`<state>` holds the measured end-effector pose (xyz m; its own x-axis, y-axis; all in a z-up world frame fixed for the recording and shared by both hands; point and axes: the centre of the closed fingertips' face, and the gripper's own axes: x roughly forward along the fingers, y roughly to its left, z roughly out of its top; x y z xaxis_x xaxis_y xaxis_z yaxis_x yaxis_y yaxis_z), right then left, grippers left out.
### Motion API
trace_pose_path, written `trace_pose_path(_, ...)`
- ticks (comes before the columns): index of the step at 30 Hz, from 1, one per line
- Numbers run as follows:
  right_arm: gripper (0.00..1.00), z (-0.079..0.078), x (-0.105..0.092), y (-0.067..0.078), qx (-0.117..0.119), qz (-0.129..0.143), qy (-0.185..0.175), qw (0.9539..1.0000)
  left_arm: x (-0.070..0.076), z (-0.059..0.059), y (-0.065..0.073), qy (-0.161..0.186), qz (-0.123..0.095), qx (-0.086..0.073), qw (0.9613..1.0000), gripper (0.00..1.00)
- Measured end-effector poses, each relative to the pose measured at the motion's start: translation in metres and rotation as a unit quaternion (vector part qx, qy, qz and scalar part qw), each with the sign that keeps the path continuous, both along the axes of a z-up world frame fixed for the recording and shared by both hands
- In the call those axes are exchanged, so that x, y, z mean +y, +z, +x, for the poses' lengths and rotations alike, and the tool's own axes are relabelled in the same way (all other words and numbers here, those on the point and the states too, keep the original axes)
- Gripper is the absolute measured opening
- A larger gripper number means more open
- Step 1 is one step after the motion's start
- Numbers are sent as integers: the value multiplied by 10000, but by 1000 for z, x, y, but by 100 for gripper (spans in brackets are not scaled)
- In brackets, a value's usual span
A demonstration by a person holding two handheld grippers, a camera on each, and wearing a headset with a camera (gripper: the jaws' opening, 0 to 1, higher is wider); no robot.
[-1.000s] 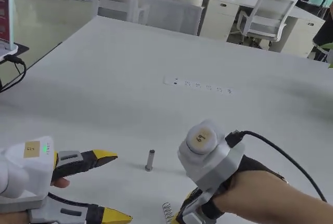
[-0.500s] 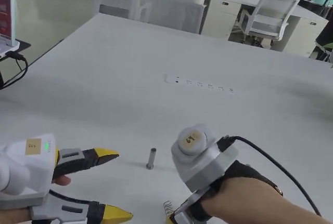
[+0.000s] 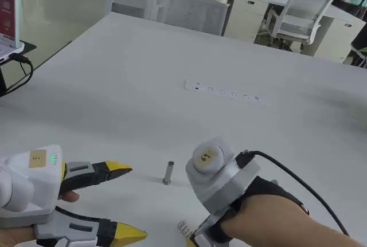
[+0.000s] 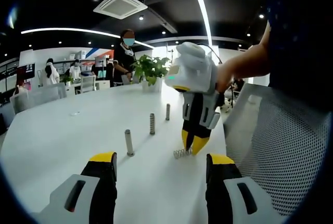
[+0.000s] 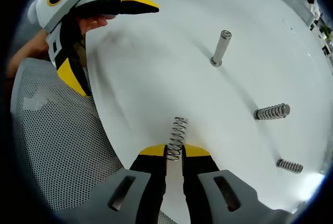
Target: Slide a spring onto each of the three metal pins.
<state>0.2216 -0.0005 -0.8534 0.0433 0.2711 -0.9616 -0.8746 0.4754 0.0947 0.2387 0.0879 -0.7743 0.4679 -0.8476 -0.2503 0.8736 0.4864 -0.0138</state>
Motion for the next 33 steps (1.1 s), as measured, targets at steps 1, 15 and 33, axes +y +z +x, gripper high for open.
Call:
trace_pose_path(1, 8, 0, 0, 0, -19, -13, 86, 10000, 0, 0, 0, 1, 3, 0, 10000, 66)
trace_pose_path(15, 8, 1, 0, 3, -63, -46, 863, 9962, -6, -2, -2, -167, 43, 45, 9998, 63)
trace_pose_path(33, 8, 10, 10, 54, -377, -65, 1720, 9843, -24, -6, 7, -600, 25, 3, 9982, 47)
